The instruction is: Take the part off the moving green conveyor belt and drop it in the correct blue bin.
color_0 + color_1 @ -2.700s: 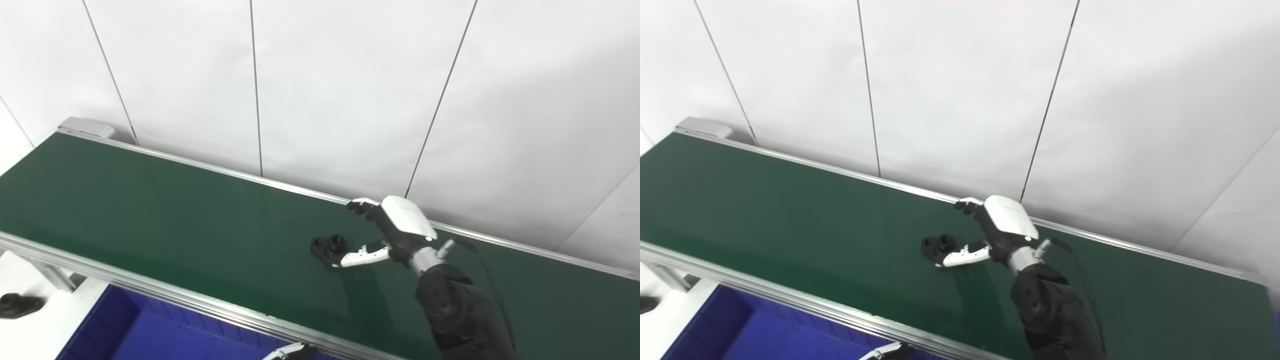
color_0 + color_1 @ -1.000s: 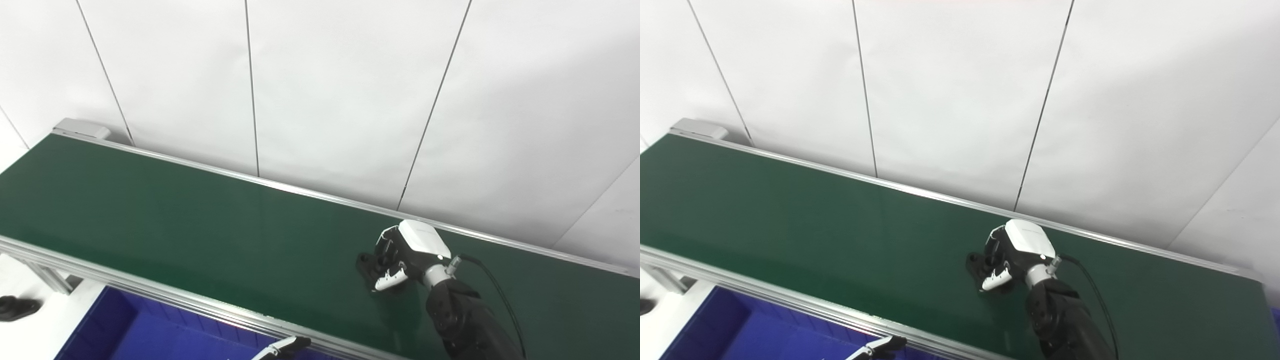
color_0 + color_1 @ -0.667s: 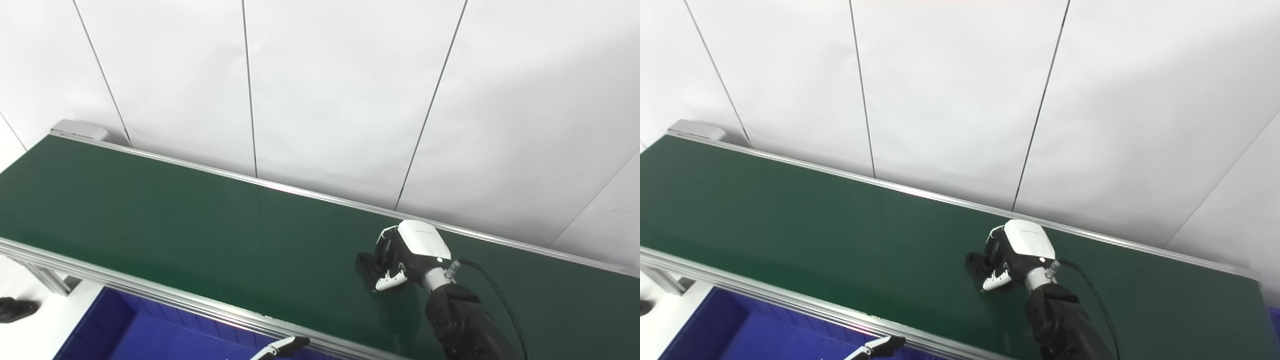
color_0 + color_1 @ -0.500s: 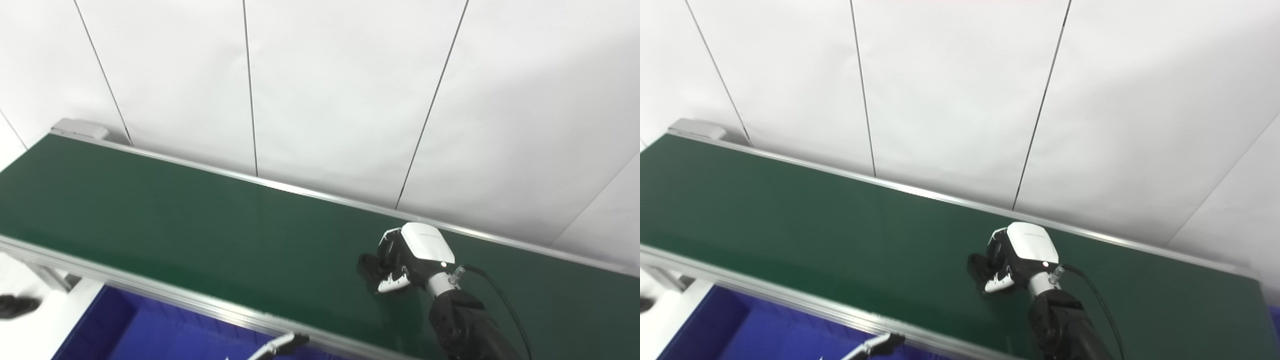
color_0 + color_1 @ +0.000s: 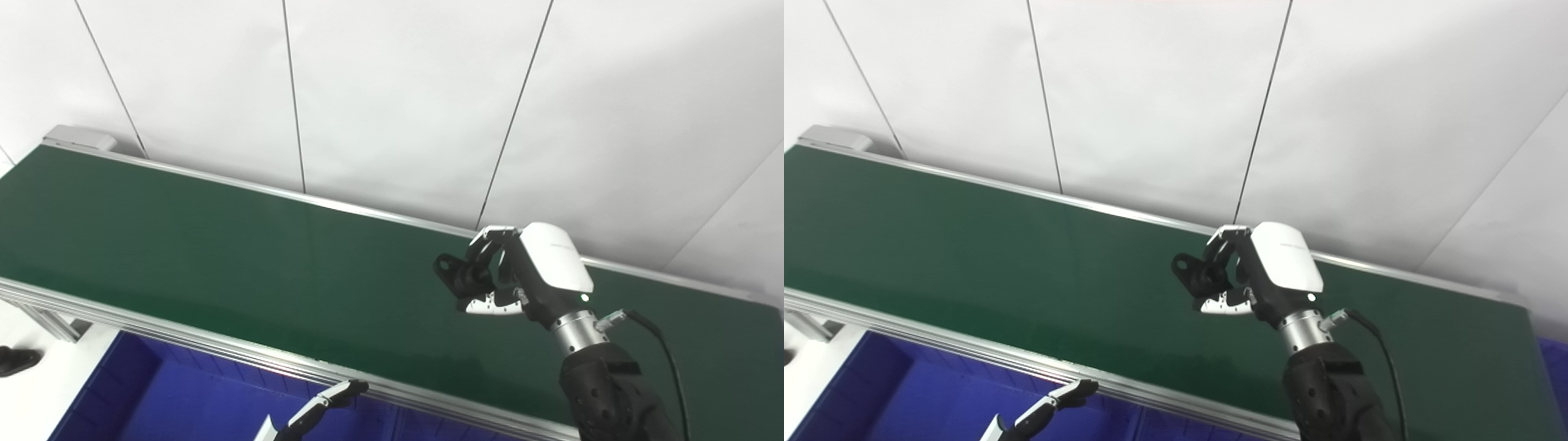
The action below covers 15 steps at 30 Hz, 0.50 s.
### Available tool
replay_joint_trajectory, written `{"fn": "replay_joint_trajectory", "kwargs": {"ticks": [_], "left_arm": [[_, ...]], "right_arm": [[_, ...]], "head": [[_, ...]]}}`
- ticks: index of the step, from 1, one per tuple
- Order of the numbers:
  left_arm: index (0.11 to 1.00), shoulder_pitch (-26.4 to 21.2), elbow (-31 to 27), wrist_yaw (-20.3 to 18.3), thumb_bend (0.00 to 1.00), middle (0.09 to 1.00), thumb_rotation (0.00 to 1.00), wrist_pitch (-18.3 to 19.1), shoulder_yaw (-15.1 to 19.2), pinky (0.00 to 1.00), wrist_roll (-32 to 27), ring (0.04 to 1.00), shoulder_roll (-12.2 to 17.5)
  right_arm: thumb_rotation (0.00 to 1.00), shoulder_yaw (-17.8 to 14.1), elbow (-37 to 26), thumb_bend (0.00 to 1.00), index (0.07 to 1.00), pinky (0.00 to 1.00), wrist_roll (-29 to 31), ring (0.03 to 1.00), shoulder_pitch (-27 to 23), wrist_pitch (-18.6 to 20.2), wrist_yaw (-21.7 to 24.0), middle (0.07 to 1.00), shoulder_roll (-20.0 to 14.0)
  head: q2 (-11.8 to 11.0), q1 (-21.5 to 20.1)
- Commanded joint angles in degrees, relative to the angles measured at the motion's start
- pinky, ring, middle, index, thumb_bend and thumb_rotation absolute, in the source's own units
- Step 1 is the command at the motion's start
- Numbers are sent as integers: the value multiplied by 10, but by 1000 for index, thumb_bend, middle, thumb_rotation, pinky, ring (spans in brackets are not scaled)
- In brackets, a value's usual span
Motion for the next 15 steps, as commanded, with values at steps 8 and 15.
{"fn": "replay_joint_trajectory", "kwargs": {"ticks": [8,15], "left_arm": [[868,6,-39,-22,821,883,375,-13,28,797,10,856,13],[899,0,-65,-84,774,906,401,-13,76,832,-15,885,20]], "right_arm": [[0,-26,-123,530,485,201,3,264,107,5,49,473,-6],[0,-29,-184,529,485,191,0,258,227,-1,63,473,-7]], "head": [[34,-20],[90,-43]]}}
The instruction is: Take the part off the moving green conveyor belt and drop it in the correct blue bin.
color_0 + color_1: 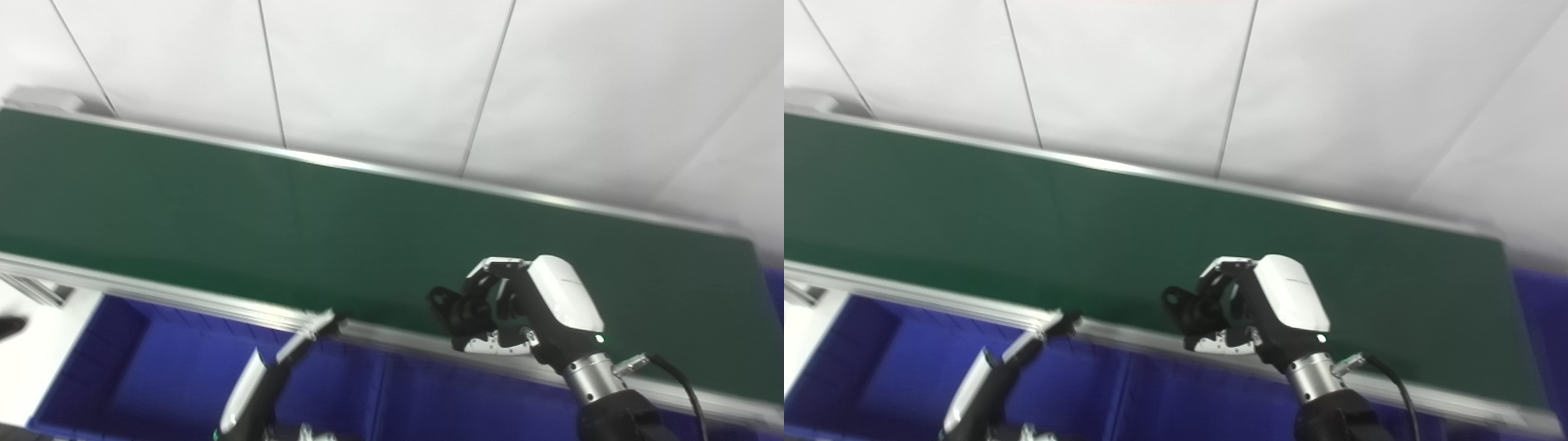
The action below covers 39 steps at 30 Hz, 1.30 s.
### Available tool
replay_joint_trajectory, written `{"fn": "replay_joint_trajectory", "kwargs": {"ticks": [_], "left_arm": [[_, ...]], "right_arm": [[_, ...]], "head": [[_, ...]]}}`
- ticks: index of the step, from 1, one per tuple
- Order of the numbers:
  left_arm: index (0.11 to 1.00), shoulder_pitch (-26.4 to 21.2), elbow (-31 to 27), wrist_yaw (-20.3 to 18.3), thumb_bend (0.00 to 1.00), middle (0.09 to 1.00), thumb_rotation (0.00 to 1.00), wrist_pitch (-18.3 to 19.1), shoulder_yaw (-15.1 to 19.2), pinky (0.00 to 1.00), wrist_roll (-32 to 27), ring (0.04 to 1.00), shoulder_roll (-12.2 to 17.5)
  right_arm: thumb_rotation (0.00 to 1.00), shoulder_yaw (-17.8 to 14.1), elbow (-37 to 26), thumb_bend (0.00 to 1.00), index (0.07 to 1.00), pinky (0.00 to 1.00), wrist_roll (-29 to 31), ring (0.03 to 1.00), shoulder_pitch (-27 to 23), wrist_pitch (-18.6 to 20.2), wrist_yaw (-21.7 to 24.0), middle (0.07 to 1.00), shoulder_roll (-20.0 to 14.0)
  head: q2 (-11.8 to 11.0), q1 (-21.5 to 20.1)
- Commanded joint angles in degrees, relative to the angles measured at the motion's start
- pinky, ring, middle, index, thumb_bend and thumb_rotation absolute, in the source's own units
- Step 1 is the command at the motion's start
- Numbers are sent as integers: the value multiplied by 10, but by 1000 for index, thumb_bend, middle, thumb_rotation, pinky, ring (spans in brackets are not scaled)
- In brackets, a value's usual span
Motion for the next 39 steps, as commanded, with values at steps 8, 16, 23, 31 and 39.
{"fn": "replay_joint_trajectory", "kwargs": {"ticks": [8,16,23,31,39], "left_arm": [[895,1,-33,-115,756,896,298,-13,83,781,-54,861,-11],[908,15,-28,-196,753,908,289,-13,135,786,-79,869,-39],[907,33,-28,-249,758,904,311,-13,177,793,-88,868,-54],[899,58,-40,-277,759,893,299,-13,207,776,-90,854,-71],[902,75,-49,-295,756,891,307,-13,231,770,-88,853,-84]], "right_arm": [[0,-17,-10,529,485,187,4,257,81,-31,-18,473,-8],[0,-11,47,529,487,240,-4,326,91,-30,-27,477,-12],[0,13,165,524,512,281,-28,358,52,-39,-38,420,-25],[0,62,240,530,489,215,-62,302,10,-12,-12,471,-27],[293,86,148,587,677,229,-123,316,36,66,113,455,-28]], "head": [[27,-5],[29,-15],[30,-28],[32,-29],[35,-36]]}}
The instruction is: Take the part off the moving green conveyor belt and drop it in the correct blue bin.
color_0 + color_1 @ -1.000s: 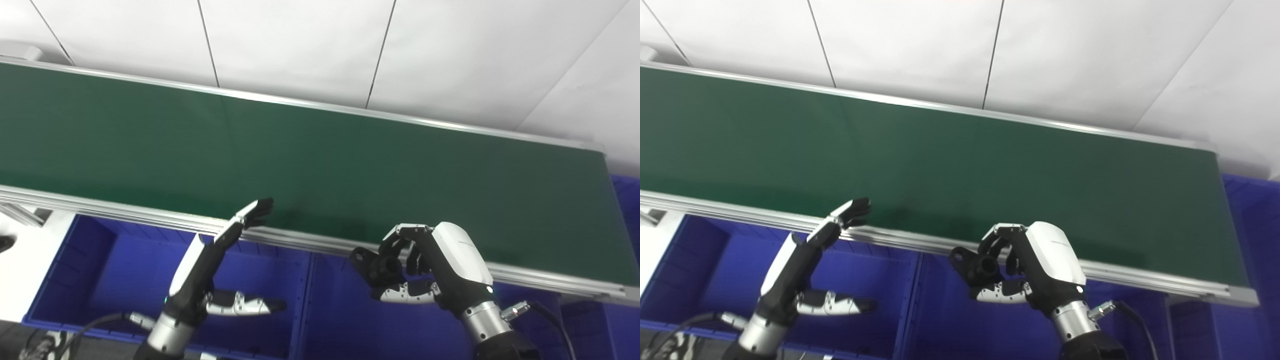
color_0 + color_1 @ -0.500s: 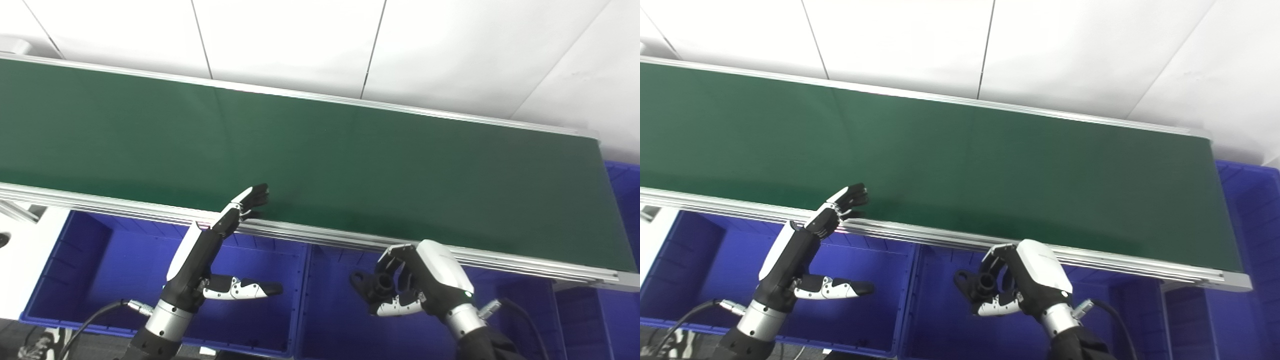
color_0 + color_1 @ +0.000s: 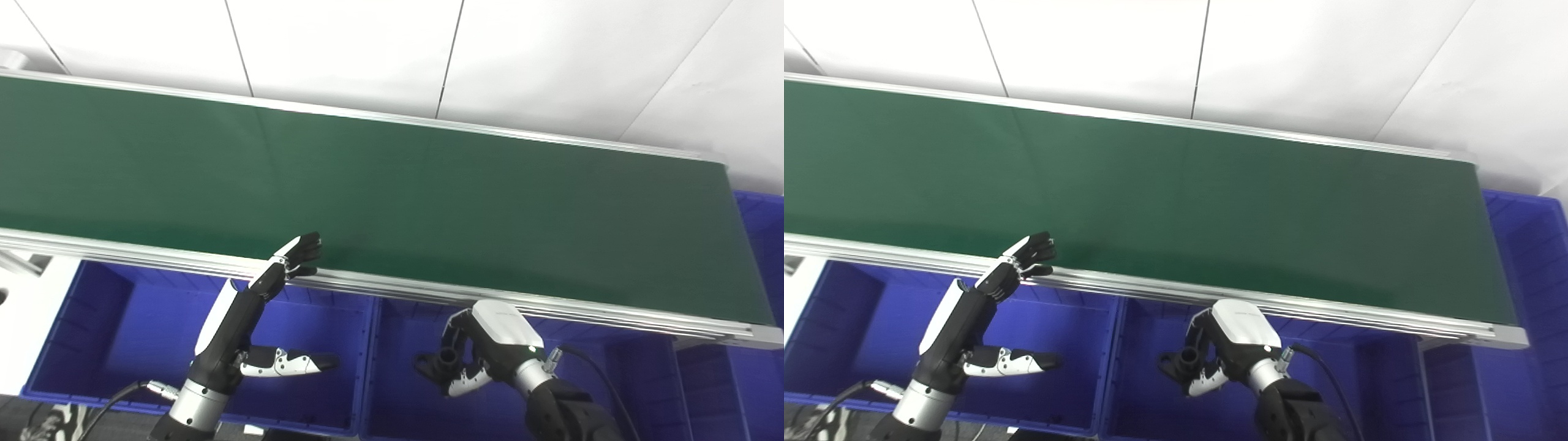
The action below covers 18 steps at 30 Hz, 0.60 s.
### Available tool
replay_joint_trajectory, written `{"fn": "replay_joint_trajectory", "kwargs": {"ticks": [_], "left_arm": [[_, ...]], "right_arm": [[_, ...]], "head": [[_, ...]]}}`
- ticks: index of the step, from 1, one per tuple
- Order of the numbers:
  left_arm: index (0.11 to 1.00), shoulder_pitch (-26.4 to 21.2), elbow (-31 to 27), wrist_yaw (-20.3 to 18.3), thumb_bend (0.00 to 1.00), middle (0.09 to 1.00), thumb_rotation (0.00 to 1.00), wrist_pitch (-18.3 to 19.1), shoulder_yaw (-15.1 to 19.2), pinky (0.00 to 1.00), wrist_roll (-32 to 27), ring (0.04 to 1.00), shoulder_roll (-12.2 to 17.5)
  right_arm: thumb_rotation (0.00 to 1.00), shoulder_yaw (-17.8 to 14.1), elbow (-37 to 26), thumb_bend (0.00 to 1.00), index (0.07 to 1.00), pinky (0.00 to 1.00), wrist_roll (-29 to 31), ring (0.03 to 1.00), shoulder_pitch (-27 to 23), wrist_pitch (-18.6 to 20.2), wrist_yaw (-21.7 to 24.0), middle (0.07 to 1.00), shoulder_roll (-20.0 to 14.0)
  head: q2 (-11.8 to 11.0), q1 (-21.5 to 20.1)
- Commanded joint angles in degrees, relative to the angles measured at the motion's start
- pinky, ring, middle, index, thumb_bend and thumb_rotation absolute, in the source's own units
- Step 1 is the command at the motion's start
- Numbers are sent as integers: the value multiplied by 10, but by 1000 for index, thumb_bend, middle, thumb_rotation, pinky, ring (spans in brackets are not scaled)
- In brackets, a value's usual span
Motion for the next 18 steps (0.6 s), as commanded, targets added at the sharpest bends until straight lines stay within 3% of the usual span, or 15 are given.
{"fn": "replay_joint_trajectory", "kwargs": {"ticks": [1,2,3,6,9,12,16,18], "left_arm": [[903,0,-15,-7,754,891,305,-13,6,768,-1,854,-3],[903,0,-15,-10,754,891,305,-13,8,768,-2,854,-4],[903,1,-15,-12,754,892,299,-13,9,771,-4,856,-4],[899,3,-15,-15,754,887,300,-13,13,769,-7,851,-9],[902,4,-13,-19,754,889,315,-13,18,774,-6,853,-11],[901,1,-8,-27,754,891,310,-13,20,781,-14,858,-13],[898,-2,-2,-38,747,892,295,-13,19,791,-25,862,-13],[899,-2,-1,-51,746,898,294,-13,22,796,-32,867,-13]], "right_arm": [[538,3,-46,641,802,387,-14,518,-4,35,72,612,-7],[567,2,-66,648,816,417,-11,556,-3,44,101,643,-11],[667,0,-79,692,857,621,-10,739,-2,50,119,790,-13],[769,-15,-129,739,878,806,10,879,13,55,150,898,-23],[803,-28,-171,763,890,840,12,909,30,59,171,931,-26],[771,-43,-204,768,898,820,15,903,51,57,171,932,-23],[671,-71,-232,753,873,751,56,859,98,16,98,892,-12],[603,-81,-235,736,855,733,69,831,126,-21,28,862,0]], "head": [[0,0],[1,1],[1,2],[1,2],[0,5],[0,5],[-5,9],[-9,14]]}}
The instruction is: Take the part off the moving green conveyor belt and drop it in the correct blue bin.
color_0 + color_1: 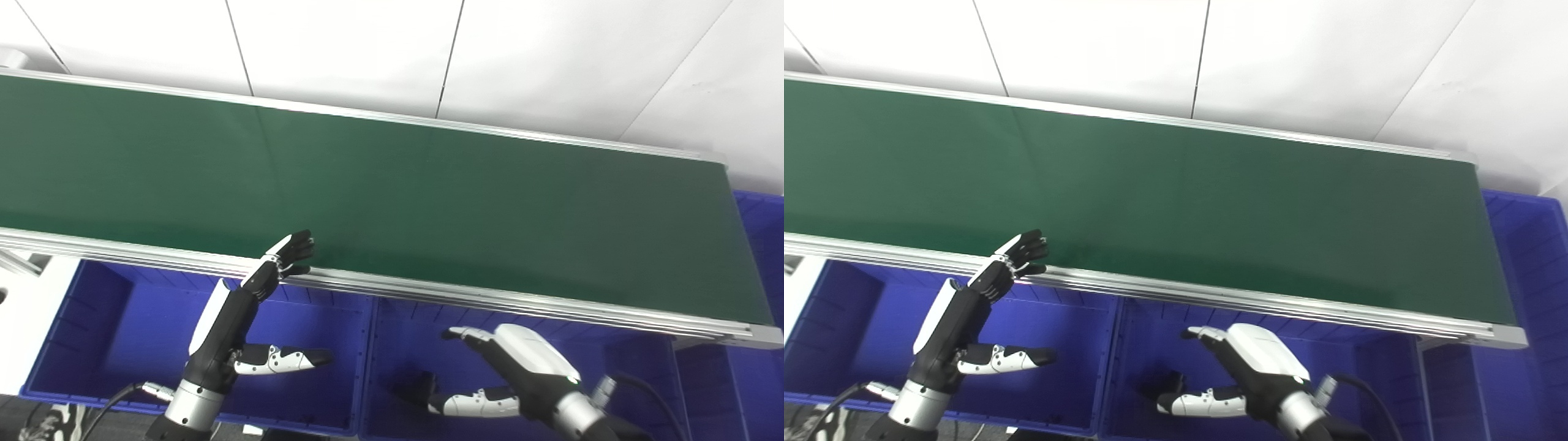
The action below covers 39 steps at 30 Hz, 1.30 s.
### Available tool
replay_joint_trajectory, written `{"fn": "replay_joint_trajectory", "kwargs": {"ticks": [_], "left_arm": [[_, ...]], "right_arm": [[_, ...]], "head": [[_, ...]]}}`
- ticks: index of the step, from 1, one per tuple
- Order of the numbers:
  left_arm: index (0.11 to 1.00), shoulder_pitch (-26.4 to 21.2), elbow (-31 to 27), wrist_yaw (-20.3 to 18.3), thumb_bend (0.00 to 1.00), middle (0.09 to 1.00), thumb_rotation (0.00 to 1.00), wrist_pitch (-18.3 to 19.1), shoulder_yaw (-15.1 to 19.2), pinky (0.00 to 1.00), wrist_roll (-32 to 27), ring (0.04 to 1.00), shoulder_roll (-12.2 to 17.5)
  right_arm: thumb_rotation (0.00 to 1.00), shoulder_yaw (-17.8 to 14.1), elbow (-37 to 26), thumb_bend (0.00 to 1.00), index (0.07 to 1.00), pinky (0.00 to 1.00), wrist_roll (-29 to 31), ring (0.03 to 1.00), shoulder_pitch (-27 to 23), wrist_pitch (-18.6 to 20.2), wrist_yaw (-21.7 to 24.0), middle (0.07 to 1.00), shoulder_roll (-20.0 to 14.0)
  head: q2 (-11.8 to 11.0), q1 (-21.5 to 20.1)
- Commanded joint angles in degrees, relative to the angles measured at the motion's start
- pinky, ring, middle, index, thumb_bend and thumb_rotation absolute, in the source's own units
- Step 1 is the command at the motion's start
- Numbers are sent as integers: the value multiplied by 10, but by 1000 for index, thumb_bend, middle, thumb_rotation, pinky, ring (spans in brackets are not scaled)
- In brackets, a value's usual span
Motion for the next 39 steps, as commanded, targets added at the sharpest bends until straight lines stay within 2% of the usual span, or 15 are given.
{"fn": "replay_joint_trajectory", "kwargs": {"ticks": [1,3,6,8,11,12,16,19,23,31,39], "left_arm": [[900,-2,-5,-13,746,898,295,-13,8,797,-8,867,0],[898,-2,-4,-21,748,898,295,-13,11,795,-10,866,-2],[902,-6,-2,-37,737,904,297,-13,13,796,-11,872,-4],[904,-9,1,-48,732,912,298,-13,12,785,-12,875,-5],[909,-9,5,-59,741,921,303,-13,14,782,-8,878,-9],[909,-8,7,-60,743,921,304,-12,15,781,-6,878,-13],[908,-3,15,-63,752,918,325,-13,20,769,-2,874,-24],[913,-1,21,-64,762,913,346,-13,22,780,9,870,-28],[911,0,35,-72,764,917,345,-13,21,799,7,883,-27],[913,2,67,-64,770,913,357,-13,21,797,7,878,-25],[908,2,95,-66,776,912,372,-13,24,803,-4,881,-19]], "right_arm": [[598,-8,-18,735,854,732,15,829,20,-53,-73,860,12],[567,-17,-14,724,854,735,41,821,44,-84,-129,849,27],[508,-36,10,678,862,727,117,818,80,-133,-208,850,57],[546,-47,33,668,897,661,173,806,104,-158,-244,871,78],[550,-54,75,670,937,656,244,823,123,-215,-281,906,92],[548,-54,99,669,943,661,270,827,128,-248,-296,911,98],[588,-55,186,707,982,766,339,857,132,-344,-331,935,115],[587,-57,239,741,1000,817,363,878,122,-395,-347,941,122],[588,-60,272,751,1000,814,360,884,113,-429,-363,947,128],[551,-62,319,738,1000,835,368,913,105,-479,-387,989,142],[593,-61,344,755,1000,867,348,924,92,-487,-424,993,146]], "head": [[-3,1],[-7,2],[-16,5],[-26,12],[-31,17],[-34,22],[-46,26],[-53,24],[-74,19],[-101,22],[-118,27]]}}
